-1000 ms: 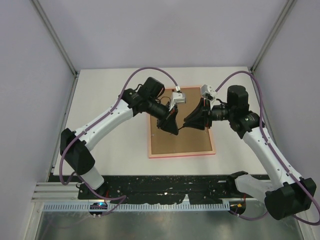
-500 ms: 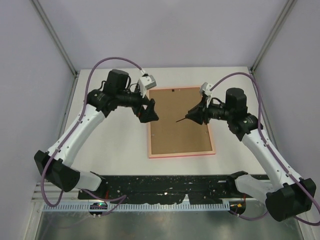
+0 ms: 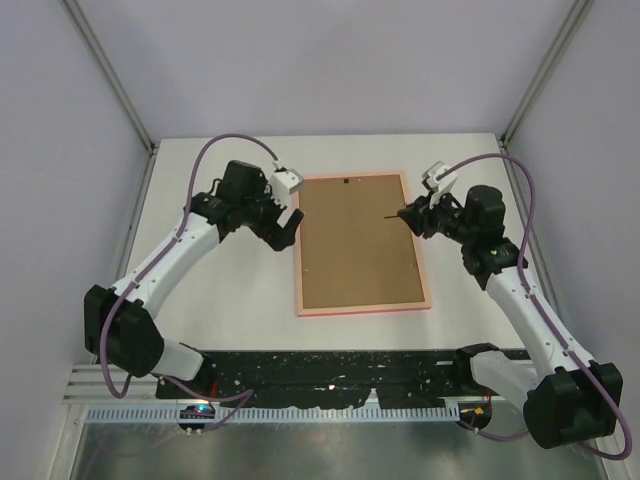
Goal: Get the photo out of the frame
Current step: Pick up the screwdriver from the photo frame, then adjust the photo frame at the center of the board.
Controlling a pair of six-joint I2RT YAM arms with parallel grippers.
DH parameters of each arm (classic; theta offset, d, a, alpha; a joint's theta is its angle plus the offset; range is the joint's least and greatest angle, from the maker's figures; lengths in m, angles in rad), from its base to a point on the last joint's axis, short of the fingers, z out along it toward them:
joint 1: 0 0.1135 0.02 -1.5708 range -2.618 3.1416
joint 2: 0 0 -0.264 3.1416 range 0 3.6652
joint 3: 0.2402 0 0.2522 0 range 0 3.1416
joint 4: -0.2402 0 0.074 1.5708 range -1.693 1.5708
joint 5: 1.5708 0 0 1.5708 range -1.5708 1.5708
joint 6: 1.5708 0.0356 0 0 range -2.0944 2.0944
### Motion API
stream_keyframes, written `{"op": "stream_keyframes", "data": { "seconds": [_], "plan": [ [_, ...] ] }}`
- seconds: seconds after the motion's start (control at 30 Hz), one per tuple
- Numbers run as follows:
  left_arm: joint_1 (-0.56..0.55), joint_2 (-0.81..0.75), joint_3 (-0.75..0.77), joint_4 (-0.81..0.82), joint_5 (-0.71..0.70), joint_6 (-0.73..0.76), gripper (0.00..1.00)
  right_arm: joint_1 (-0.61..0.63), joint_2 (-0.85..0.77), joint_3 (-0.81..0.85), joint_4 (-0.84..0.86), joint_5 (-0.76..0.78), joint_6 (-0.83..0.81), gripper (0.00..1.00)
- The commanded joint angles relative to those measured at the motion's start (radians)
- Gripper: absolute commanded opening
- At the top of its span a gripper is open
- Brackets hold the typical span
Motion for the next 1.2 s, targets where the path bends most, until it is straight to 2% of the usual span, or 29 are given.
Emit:
{"op": "stream_keyframes", "data": {
  "seconds": [0.0, 0.2, 0.33, 0.5, 0.63, 0.83, 1.17],
  "plan": [
    [0.019, 0.081, 0.032, 0.048, -0.003, -0.009, 1.00, -0.014, -0.018, 0.014, 0.122, 0.098, 0.025, 0.08],
    [0.019, 0.222, 0.073, 0.089, -0.014, -0.107, 1.00, -0.015, 0.035, 0.068, 0.117, 0.198, -0.009, 0.08],
    [0.019, 0.328, 0.159, 0.094, -0.087, -0.173, 1.00, -0.015, 0.118, 0.158, 0.124, 0.240, 0.005, 0.08],
    [0.022, 0.420, 0.251, 0.170, -0.241, -0.245, 0.98, -0.015, 0.221, 0.313, 0.105, 0.191, 0.081, 0.08],
    [0.022, 0.498, 0.342, 0.155, -0.256, -0.325, 0.91, -0.014, 0.267, 0.377, 0.098, 0.166, 0.170, 0.08],
    [0.024, 0.569, 0.386, 0.127, -0.218, -0.400, 0.71, -0.003, 0.298, 0.404, 0.090, 0.168, 0.193, 0.08],
    [0.021, 0.567, 0.325, 0.140, -0.235, -0.454, 0.68, -0.003, 0.249, 0.327, 0.116, 0.157, 0.206, 0.08]
  ]
}}
